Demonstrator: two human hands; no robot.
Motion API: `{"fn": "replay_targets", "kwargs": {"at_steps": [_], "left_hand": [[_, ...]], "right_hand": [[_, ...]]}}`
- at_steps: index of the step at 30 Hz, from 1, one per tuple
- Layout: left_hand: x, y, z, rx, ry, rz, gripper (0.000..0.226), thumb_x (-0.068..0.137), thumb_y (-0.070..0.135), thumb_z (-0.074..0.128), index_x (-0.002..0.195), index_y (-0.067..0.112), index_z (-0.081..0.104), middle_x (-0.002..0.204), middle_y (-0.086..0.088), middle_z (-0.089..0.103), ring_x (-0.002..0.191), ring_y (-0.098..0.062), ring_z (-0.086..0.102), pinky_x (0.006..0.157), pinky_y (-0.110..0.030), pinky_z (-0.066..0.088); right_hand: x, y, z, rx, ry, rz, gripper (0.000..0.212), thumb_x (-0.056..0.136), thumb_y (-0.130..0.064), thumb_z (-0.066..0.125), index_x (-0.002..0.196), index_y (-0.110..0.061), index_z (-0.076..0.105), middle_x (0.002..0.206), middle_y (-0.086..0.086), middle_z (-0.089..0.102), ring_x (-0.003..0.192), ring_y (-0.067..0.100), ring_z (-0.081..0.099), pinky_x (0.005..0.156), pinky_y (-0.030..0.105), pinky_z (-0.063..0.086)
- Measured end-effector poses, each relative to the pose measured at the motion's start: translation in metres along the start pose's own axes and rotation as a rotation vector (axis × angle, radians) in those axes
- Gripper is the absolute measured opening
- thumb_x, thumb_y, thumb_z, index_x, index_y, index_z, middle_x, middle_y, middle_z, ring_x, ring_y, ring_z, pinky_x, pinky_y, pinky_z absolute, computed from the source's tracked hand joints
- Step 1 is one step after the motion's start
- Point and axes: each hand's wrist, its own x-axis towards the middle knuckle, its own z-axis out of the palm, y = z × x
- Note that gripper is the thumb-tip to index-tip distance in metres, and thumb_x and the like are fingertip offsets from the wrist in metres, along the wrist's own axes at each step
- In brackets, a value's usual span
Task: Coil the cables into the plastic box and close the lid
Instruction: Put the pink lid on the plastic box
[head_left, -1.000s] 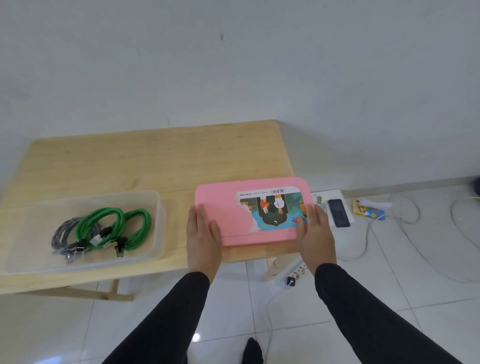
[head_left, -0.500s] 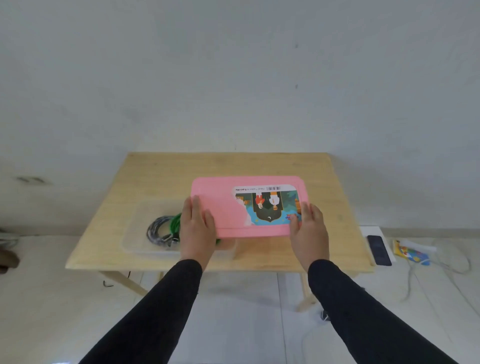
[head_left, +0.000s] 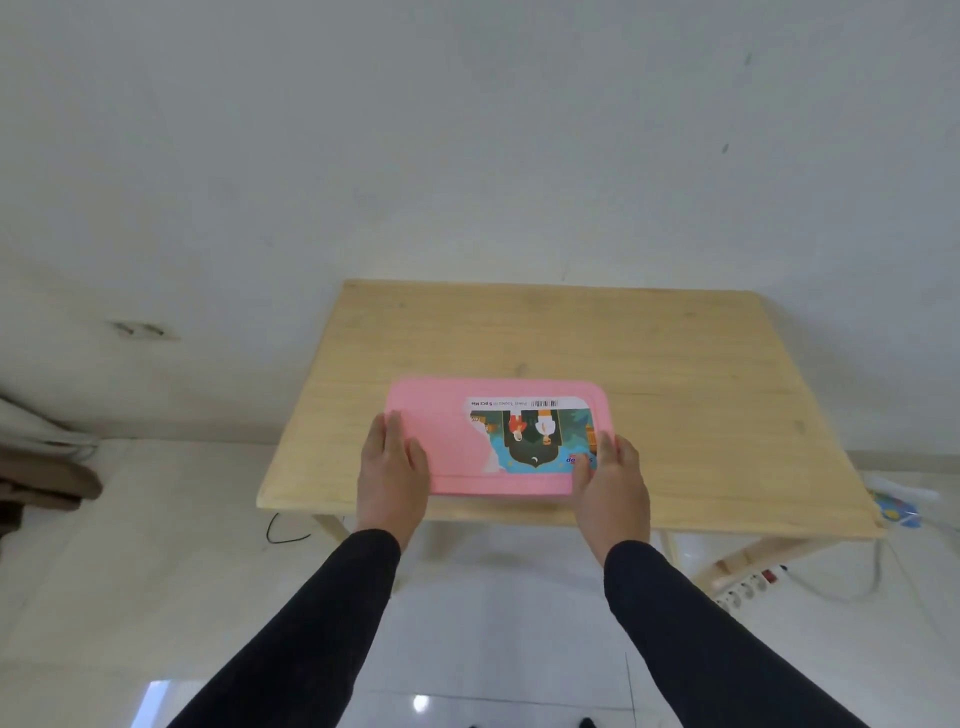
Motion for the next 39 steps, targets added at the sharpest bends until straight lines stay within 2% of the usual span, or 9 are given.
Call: {"fn": "replay_targets", "kwargs": {"at_steps": [4, 7, 9, 15, 19, 25, 28, 36, 39], "left_hand": [[0.007, -0.004, 0.002, -0.017, -0.035, 0.002, 0.037, 0.095, 0.014, 0.034, 0.130, 0.002, 0.038, 0.128, -0.014, 0.046, 0.112, -0.032, 0.048, 0.095, -0.036, 0.041], [0.016, -0.009, 0.003, -0.002, -0.084, -0.010, 0.044, 0.096, 0.020, 0.033, 0.138, 0.005, 0.031, 0.140, -0.013, 0.040, 0.124, -0.030, 0.043, 0.103, -0.041, 0.040], [0.020, -0.009, 0.002, 0.003, -0.099, -0.006, 0.045, 0.097, 0.020, 0.033, 0.139, 0.006, 0.031, 0.142, -0.012, 0.039, 0.124, -0.030, 0.044, 0.102, -0.041, 0.041], [0.012, -0.021, 0.006, -0.128, -0.075, -0.034, 0.047, 0.098, 0.026, 0.037, 0.144, 0.019, 0.031, 0.150, -0.013, 0.032, 0.135, -0.028, 0.035, 0.109, -0.032, 0.030], [0.005, -0.021, 0.012, -0.219, -0.011, -0.066, 0.045, 0.099, 0.026, 0.036, 0.143, 0.025, 0.032, 0.131, -0.012, 0.050, 0.117, -0.026, 0.048, 0.096, -0.024, 0.031], [0.029, -0.007, 0.023, -0.280, 0.059, -0.084, 0.044, 0.099, 0.023, 0.036, 0.143, 0.020, 0.035, 0.125, -0.011, 0.052, 0.103, -0.016, 0.048, 0.092, -0.020, 0.030], [0.059, 0.008, 0.031, -0.290, 0.059, -0.081, 0.045, 0.099, 0.025, 0.035, 0.144, 0.021, 0.033, 0.125, -0.010, 0.052, 0.105, -0.017, 0.048, 0.092, -0.019, 0.029], [0.165, 0.055, 0.077, -0.272, 0.032, -0.090, 0.045, 0.099, 0.027, 0.034, 0.144, 0.023, 0.032, 0.110, -0.010, 0.053, 0.092, -0.019, 0.047, 0.087, -0.025, 0.034], [0.200, 0.066, 0.096, -0.247, 0.024, -0.092, 0.045, 0.099, 0.026, 0.034, 0.144, 0.022, 0.032, 0.108, -0.011, 0.054, 0.092, -0.020, 0.048, 0.086, -0.025, 0.033]], "right_hand": [[0.004, -0.003, 0.002, -0.028, 0.009, 0.000, 0.040, 0.094, -0.021, 0.042, 0.132, -0.008, 0.040, 0.136, 0.014, 0.039, 0.108, 0.033, 0.053, 0.084, 0.034, 0.045], [0.006, -0.005, 0.003, -0.034, 0.005, 0.013, 0.041, 0.094, -0.022, 0.042, 0.133, -0.009, 0.039, 0.136, 0.013, 0.040, 0.109, 0.032, 0.053, 0.085, 0.034, 0.044], [0.007, -0.004, 0.003, -0.018, 0.012, 0.015, 0.041, 0.094, -0.021, 0.044, 0.133, -0.009, 0.040, 0.135, 0.013, 0.040, 0.107, 0.031, 0.054, 0.085, 0.032, 0.044], [0.005, 0.007, 0.012, 0.234, -0.009, 0.073, 0.046, 0.094, -0.023, 0.044, 0.139, -0.024, 0.036, 0.120, 0.015, 0.051, 0.108, 0.025, 0.050, 0.087, 0.022, 0.032], [0.001, 0.010, 0.022, 0.333, 0.029, 0.098, 0.047, 0.095, -0.023, 0.042, 0.141, -0.029, 0.033, 0.117, 0.015, 0.055, 0.110, 0.026, 0.051, 0.094, 0.028, 0.035], [0.030, 0.003, 0.022, 0.339, 0.067, 0.099, 0.047, 0.096, -0.022, 0.041, 0.142, -0.027, 0.033, 0.113, 0.016, 0.054, 0.105, 0.027, 0.052, 0.083, 0.019, 0.030], [0.066, -0.001, 0.016, 0.338, 0.072, 0.083, 0.047, 0.096, -0.022, 0.041, 0.141, -0.027, 0.033, 0.110, 0.017, 0.054, 0.103, 0.026, 0.052, 0.082, 0.017, 0.028], [0.191, -0.003, 0.013, 0.356, 0.046, 0.079, 0.044, 0.096, -0.025, 0.038, 0.140, -0.031, 0.034, 0.106, 0.013, 0.054, 0.096, 0.021, 0.048, 0.088, 0.025, 0.033], [0.233, -0.001, 0.018, 0.325, 0.026, 0.072, 0.044, 0.096, -0.024, 0.037, 0.140, -0.030, 0.034, 0.108, 0.017, 0.055, 0.099, 0.026, 0.051, 0.089, 0.029, 0.036]]}}
